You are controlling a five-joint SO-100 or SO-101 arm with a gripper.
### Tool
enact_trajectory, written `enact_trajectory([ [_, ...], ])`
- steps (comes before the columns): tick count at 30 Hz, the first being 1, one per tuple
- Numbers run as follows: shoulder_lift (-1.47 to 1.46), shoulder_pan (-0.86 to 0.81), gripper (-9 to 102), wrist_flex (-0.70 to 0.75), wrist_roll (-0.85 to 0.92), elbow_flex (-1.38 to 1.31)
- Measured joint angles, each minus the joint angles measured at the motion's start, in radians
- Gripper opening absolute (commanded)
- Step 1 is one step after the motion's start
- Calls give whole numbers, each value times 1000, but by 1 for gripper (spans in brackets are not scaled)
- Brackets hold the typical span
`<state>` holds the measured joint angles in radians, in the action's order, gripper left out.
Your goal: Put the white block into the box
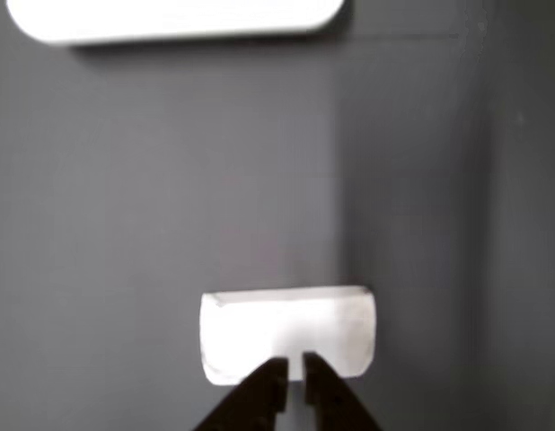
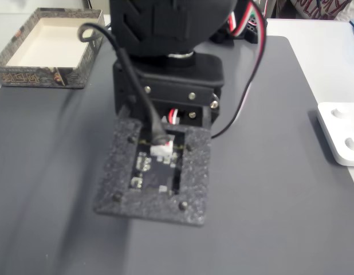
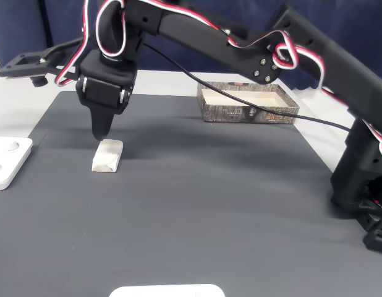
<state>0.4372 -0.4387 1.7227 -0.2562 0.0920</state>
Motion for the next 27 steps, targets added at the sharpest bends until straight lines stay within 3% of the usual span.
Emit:
enact_trajectory([
  [13,-11,0,-2,0,-34,-3],
  [16,-11,0,-2,0,-172,-3],
  [22,-11,0,-2,0,-657,-3],
  [27,-11,0,-1,0,-816,-3],
])
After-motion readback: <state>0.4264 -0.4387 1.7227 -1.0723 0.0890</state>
